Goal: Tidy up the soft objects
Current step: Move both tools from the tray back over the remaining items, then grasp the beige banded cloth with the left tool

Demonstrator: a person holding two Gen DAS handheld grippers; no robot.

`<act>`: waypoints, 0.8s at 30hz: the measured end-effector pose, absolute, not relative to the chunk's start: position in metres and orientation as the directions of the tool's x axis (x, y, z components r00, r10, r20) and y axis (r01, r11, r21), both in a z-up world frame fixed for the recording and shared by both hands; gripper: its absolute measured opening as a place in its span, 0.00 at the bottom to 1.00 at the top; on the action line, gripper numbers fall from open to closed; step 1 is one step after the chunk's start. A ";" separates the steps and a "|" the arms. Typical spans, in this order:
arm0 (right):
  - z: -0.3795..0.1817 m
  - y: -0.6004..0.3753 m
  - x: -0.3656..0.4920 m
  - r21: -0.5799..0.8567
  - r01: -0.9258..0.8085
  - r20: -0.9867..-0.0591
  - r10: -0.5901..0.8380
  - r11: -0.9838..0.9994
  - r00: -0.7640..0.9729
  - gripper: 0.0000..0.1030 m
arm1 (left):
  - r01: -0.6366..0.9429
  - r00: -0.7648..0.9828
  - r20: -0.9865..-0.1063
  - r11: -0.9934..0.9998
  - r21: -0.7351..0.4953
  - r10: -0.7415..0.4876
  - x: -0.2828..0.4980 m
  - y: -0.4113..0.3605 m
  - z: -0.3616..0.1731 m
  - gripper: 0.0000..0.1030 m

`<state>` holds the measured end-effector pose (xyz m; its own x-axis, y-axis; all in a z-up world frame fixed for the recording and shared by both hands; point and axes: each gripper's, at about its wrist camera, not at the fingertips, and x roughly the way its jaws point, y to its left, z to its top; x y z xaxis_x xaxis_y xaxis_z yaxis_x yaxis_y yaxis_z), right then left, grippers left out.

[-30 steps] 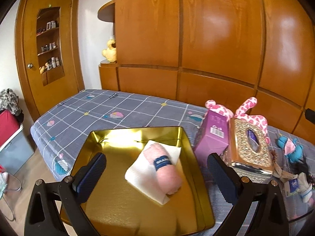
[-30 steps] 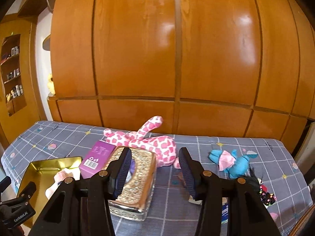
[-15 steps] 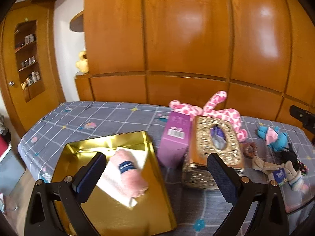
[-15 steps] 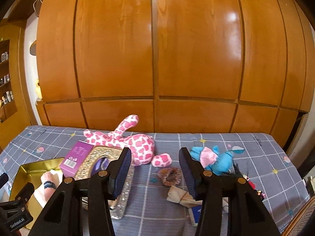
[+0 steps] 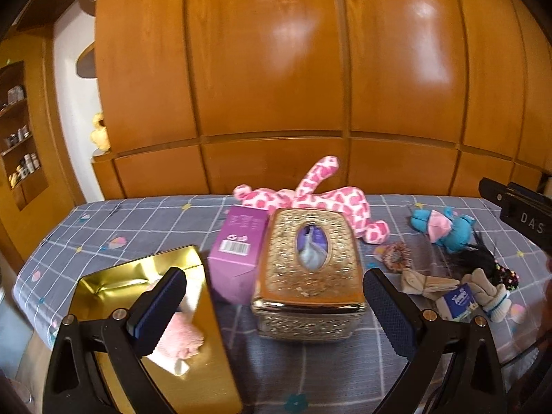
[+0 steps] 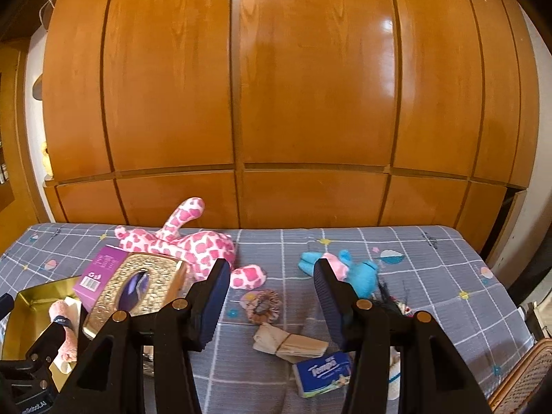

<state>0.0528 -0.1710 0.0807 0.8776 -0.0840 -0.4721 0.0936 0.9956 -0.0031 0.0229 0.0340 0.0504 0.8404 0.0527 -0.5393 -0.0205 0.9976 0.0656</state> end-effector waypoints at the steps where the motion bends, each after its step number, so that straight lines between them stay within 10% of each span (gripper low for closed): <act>1: 0.081 -0.174 0.053 -0.006 0.100 -0.472 -0.091 0.995 0.877 0.49 | -0.013 0.841 -0.539 0.998 0.067 0.047 0.024 0.031 0.051 1.00; 24: 0.037 -0.308 0.071 -0.084 0.290 -0.610 -0.279 0.953 0.741 0.56 | 0.307 0.684 -0.698 0.952 0.012 -0.212 0.082 -0.096 0.003 0.99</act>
